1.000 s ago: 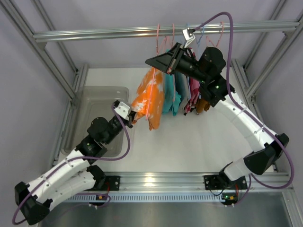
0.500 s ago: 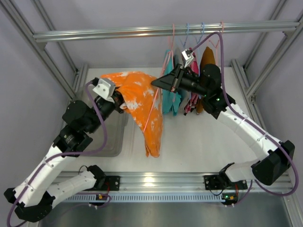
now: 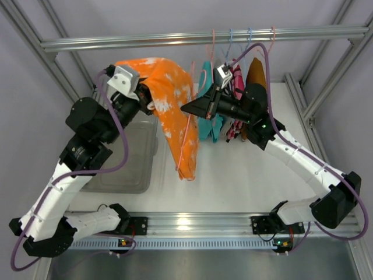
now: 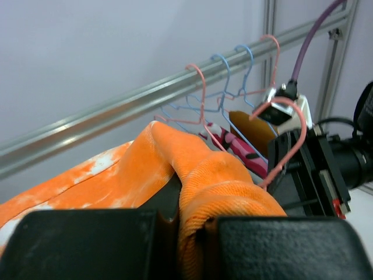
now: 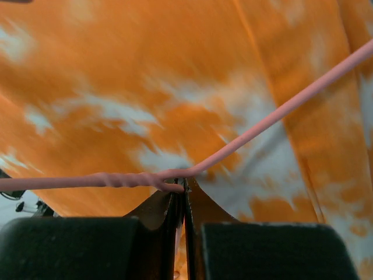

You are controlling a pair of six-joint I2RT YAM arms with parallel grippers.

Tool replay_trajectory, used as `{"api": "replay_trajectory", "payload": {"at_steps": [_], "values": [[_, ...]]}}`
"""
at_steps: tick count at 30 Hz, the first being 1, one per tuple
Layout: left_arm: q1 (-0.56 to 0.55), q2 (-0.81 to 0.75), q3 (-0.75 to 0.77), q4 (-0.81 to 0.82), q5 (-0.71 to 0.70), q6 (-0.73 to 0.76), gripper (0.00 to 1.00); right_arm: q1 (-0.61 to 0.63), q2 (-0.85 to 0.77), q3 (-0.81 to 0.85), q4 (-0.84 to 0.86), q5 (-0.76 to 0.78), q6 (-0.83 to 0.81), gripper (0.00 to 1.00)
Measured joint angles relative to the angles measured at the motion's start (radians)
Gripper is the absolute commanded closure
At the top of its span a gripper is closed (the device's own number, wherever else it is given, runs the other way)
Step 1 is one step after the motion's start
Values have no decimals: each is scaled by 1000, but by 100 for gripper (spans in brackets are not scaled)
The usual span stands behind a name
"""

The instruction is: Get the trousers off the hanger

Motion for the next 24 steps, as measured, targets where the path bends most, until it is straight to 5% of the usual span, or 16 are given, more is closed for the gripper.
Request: {"api": "replay_trajectory", "payload": {"at_steps": [13, 18, 24], "values": [[0, 45, 320, 84, -142, 281, 100, 20, 20, -51, -16, -15, -46, 100], [1, -13, 304, 146, -241, 470, 100, 21, 20, -56, -32, -16, -70, 100], [15, -146, 108, 202, -357, 645, 100, 21, 13, -56, -54, -15, -105, 100]]}}
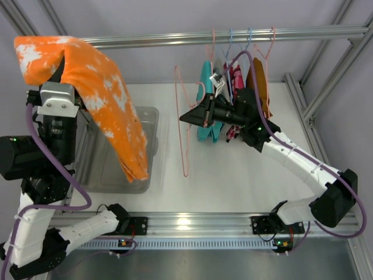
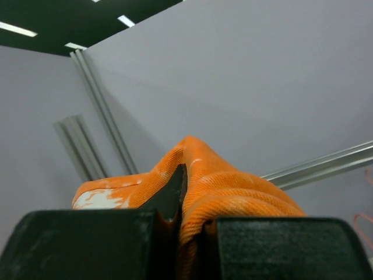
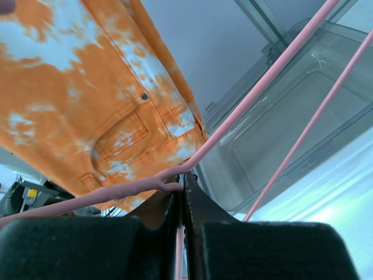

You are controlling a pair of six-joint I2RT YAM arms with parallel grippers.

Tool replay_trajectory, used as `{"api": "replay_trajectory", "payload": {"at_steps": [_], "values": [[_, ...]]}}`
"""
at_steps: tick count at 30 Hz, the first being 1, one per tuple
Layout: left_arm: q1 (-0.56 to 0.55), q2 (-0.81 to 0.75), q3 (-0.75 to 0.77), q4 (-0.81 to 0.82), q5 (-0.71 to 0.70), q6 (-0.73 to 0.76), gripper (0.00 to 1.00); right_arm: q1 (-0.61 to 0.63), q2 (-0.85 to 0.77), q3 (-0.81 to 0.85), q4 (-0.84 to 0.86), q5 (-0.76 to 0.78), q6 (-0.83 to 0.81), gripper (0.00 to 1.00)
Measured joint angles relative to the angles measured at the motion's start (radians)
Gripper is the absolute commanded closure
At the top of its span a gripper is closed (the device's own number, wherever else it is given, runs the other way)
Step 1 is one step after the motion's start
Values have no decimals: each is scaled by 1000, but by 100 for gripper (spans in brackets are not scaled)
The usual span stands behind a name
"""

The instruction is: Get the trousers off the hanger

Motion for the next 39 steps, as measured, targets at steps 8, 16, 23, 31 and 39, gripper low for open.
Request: {"api": "replay_trajectory", "payload": {"at_steps": [8, 16, 23, 31, 39], "values": [[45, -102, -161, -35, -183, 163, 100, 0, -38, -6, -31, 1, -39, 100], [55, -222, -356, -89, -358, 285, 100, 0, -42, -6, -43, 1, -58, 100], [70, -220, -369, -204, -482, 327, 100, 0, -42, -6, -44, 1, -63, 100], [76, -198, -334, -304, -590, 350, 100, 0, -37, -6, -45, 0, -63, 100], [91, -131, -488, -386, -588, 217, 100, 0, -31, -6, -47, -2, -66, 100]]}}
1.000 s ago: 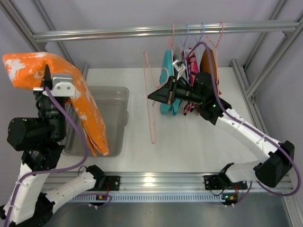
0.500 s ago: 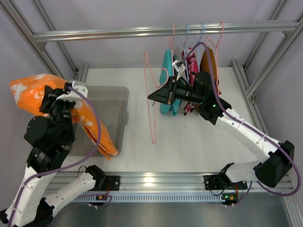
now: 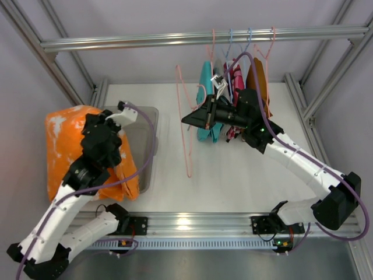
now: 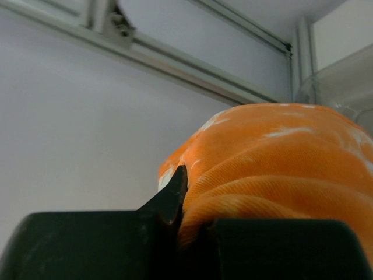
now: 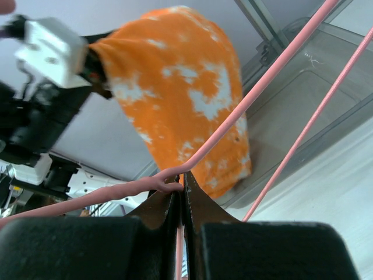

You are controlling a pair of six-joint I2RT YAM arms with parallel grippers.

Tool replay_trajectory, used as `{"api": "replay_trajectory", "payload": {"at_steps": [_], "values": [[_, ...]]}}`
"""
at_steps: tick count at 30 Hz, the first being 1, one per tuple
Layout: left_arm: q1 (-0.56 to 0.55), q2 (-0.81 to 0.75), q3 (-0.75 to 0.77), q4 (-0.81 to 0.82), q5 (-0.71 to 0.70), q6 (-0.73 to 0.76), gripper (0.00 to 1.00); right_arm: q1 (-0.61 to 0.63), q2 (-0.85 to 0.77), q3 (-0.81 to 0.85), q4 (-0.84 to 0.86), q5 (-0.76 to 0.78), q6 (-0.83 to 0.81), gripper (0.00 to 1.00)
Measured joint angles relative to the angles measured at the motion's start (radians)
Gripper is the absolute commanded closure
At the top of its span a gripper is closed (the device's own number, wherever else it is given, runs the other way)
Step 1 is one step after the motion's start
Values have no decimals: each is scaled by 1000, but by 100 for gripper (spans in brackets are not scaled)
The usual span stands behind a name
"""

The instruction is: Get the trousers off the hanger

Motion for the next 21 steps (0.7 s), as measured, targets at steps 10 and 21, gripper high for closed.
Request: {"api": "replay_trajectory", "payload": {"at_steps": [10, 21], "values": [[432, 380, -32, 10, 449, -387, 100, -30, -42, 4, -50, -1, -37, 100], [543, 419, -5, 83, 811, -810, 92, -54, -155, 4, -69, 21, -61, 100]]}}
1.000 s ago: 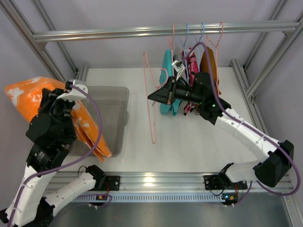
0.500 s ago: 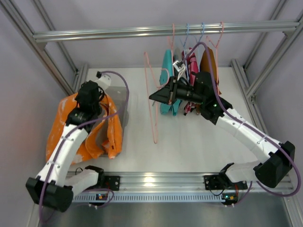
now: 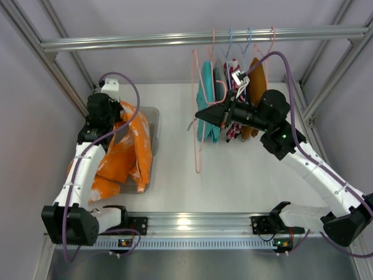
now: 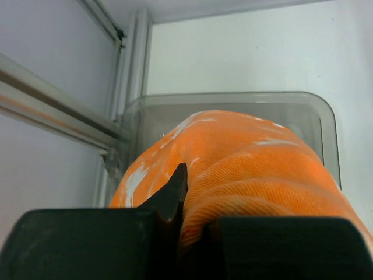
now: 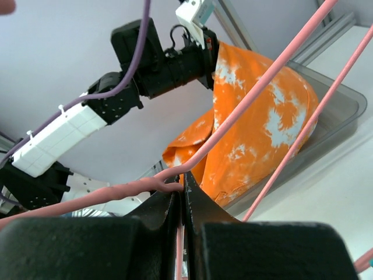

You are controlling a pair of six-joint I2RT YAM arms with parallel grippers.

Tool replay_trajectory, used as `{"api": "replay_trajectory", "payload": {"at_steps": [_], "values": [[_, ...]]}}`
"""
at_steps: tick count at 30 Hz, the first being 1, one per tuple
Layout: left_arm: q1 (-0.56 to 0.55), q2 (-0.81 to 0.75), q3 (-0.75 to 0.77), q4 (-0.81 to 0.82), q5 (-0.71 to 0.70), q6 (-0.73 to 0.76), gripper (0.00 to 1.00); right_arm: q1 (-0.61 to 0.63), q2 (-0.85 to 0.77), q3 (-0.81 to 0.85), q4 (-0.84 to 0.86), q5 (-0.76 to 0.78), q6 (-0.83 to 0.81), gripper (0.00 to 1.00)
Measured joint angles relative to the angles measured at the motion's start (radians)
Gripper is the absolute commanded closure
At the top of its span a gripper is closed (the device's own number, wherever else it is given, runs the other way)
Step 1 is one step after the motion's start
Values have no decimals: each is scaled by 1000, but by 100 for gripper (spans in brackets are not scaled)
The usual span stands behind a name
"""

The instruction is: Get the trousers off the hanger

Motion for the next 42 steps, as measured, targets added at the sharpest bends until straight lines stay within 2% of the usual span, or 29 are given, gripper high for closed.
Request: {"api": "replay_trajectory", "payload": {"at_steps": [2, 3, 7, 8, 9, 12, 16, 21, 31, 37, 42], "values": [[41, 5, -42, 18, 42, -50, 77, -2, -14, 0, -9, 12, -5, 100], [61, 13, -62, 23, 60, -65, 55, -2, -22, 0, -19, 16, -12, 100], [138, 53, -125, 24, 191, -108, 20, -15, -63, 13, -73, 26, -34, 100], [151, 55, -135, 15, 224, -111, 4, -21, -75, 19, -87, 28, -40, 100], [161, 51, -142, 0, 261, -113, 1, -29, -89, 26, -102, 31, -49, 100], [164, -18, -155, -27, 372, -108, 1, -48, -132, 58, -157, 39, -82, 100], [162, -214, -144, -69, 502, -86, 1, -83, -191, 119, -224, 41, -129, 100], [161, -331, -16, -155, 624, -46, 1, -148, -280, 157, -325, 55, -197, 100], [161, -344, 69, -248, 870, 0, 1, -312, -452, 229, -628, 142, -361, 100], [161, -283, 119, -247, 942, 5, 1, -401, -493, 346, -808, 209, -459, 100], [161, -261, 126, -241, 989, -1, 1, -425, -510, 341, -937, 216, -510, 100]]}}
